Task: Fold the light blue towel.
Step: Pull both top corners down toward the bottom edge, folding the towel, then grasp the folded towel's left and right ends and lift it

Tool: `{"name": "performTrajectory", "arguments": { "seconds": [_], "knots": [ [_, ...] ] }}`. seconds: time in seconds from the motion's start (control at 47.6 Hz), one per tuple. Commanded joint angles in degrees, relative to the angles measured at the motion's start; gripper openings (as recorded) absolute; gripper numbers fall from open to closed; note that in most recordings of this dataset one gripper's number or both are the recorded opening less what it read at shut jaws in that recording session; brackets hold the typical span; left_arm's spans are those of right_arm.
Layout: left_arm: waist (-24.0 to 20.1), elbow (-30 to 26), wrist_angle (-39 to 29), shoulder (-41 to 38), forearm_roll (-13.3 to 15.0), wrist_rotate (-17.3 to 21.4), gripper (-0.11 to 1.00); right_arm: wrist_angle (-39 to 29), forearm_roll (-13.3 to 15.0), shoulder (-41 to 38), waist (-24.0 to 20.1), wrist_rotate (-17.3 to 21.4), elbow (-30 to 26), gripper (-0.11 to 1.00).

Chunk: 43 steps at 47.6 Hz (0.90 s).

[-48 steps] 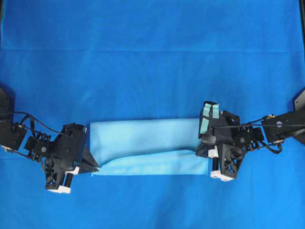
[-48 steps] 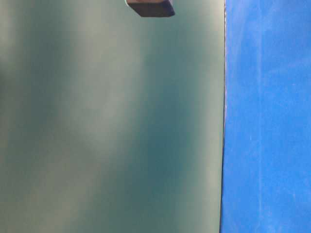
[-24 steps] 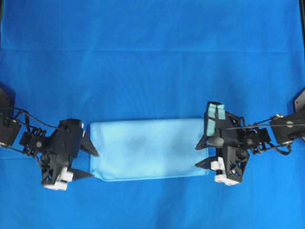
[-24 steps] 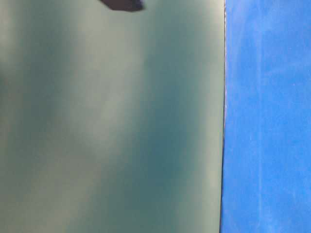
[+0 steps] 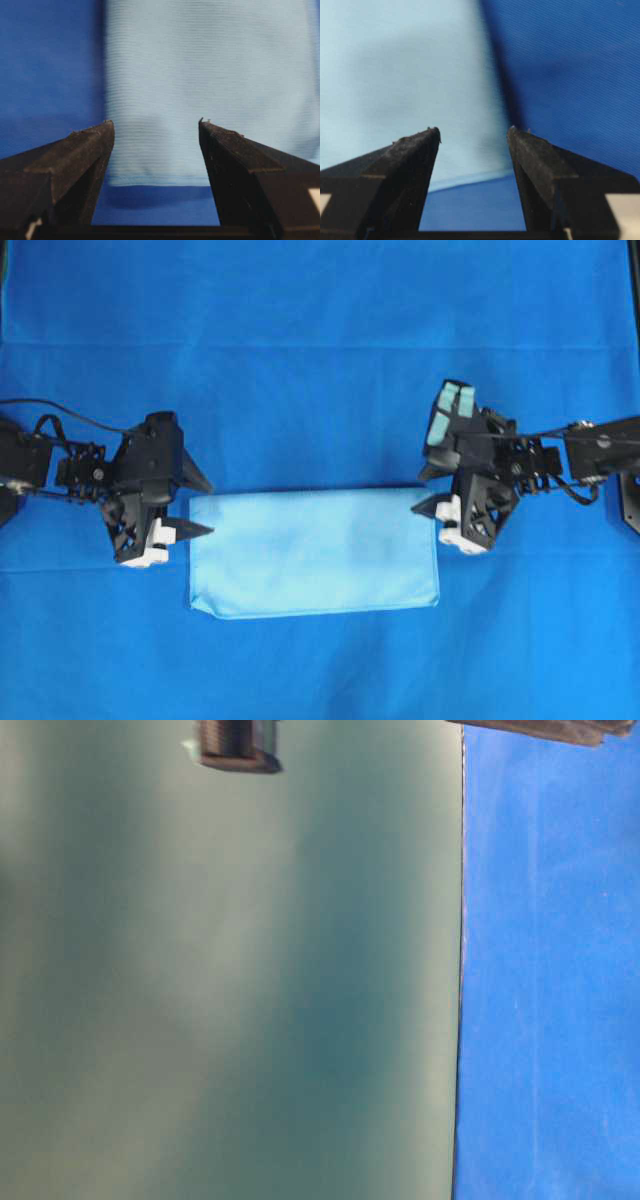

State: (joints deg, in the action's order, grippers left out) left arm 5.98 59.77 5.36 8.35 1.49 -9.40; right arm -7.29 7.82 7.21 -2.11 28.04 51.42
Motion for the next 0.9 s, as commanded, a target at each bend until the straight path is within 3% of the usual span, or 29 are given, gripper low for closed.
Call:
{"name": "performTrajectory", "arguments": {
  "seconds": [0.0,0.315,0.42,0.483,0.609,0.693,0.882],
  "knots": [
    [-0.7,-0.8,0.3,-0.9,-0.1,1.1,0.65,0.1,0.5,-0.9,0.8,-0.1,-0.5,0.60],
    [-3.5,-0.4,0.1,-6.0,-0.1,1.6,0.60,0.7,0.7,-6.1,2.0,0.0,-0.4,0.60],
    [-3.5,-0.4,-0.3,-6.0,-0.1,1.5,0.49,0.7,0.8,-6.0,1.9,-0.1,-0.4,0.59],
    [-3.5,-0.4,-1.3,-6.0,-0.1,1.3,0.35,0.7,0.9,-6.0,1.7,-0.3,-0.4,0.57],
    [-2.9,-0.7,-3.7,-6.0,-0.1,1.1,0.06,0.7,1.8,-6.0,0.6,-0.3,-0.4,0.29],
    [-2.5,-0.9,-4.2,-6.1,-0.1,1.1,0.01,0.7,1.9,-5.9,0.4,-0.3,-0.4,0.05],
    [-2.5,-1.0,-4.9,-5.8,-0.1,1.0,0.01,0.7,1.8,-5.4,0.4,-0.3,-0.4,0.02]
  ]
}}
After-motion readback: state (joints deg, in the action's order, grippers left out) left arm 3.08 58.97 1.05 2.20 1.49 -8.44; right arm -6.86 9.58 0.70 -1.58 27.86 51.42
